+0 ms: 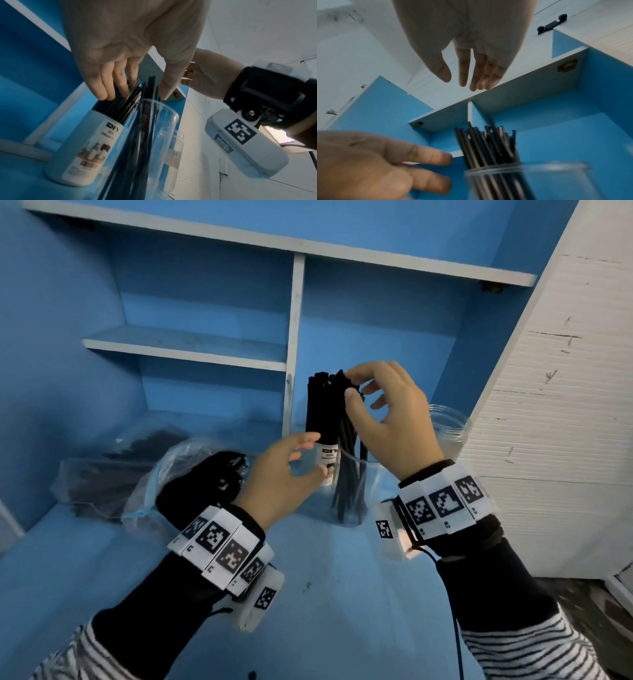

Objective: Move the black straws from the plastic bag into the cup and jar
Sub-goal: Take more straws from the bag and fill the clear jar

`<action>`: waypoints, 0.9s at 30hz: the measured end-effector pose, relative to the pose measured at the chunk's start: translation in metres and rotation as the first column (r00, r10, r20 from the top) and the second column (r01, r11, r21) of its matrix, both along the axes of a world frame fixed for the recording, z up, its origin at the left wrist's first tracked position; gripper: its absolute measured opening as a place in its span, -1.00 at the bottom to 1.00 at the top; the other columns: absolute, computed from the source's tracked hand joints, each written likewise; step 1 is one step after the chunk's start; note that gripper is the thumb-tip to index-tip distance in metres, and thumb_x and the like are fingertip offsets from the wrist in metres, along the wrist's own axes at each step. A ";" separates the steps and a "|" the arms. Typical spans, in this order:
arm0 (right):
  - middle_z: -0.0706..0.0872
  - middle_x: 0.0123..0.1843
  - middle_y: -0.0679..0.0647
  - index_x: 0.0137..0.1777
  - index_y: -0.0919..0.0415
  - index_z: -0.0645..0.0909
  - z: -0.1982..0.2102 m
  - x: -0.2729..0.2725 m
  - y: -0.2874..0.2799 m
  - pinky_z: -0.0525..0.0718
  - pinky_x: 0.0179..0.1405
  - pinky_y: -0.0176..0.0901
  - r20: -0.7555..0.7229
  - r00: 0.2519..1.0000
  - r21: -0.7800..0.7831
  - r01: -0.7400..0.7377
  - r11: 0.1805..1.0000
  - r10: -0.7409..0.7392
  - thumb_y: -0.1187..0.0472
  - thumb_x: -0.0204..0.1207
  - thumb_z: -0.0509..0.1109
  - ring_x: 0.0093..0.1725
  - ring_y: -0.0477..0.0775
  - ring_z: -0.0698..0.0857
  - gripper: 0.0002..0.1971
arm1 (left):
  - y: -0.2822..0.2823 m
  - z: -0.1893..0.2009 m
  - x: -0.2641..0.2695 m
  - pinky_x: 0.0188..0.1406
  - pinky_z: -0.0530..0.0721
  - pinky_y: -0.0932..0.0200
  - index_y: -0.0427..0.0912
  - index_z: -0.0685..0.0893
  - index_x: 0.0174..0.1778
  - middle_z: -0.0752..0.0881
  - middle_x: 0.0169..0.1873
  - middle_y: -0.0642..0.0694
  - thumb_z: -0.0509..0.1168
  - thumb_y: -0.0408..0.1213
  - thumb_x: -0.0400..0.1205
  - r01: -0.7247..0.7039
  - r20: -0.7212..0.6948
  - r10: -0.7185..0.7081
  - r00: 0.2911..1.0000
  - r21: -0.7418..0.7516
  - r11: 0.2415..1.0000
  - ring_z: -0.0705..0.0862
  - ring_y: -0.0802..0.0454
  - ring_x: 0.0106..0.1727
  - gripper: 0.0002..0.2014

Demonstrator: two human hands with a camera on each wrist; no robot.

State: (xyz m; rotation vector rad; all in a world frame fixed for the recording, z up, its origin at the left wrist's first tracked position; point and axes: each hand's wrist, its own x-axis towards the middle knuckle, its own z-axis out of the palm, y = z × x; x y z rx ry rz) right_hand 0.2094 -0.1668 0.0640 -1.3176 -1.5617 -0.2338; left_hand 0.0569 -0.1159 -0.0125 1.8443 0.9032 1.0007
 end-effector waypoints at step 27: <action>0.48 0.48 0.18 0.52 0.11 0.47 -0.107 -0.156 0.092 0.44 0.46 0.06 0.188 0.898 -0.690 -0.167 0.704 0.397 0.16 0.51 0.42 0.44 0.21 0.49 -0.46 | 0.060 -0.003 -0.166 0.29 0.49 0.24 0.19 0.77 0.07 0.72 0.16 0.15 0.44 -0.40 0.54 -0.279 -0.166 0.292 0.942 0.099 0.955 0.62 0.19 0.23 -0.65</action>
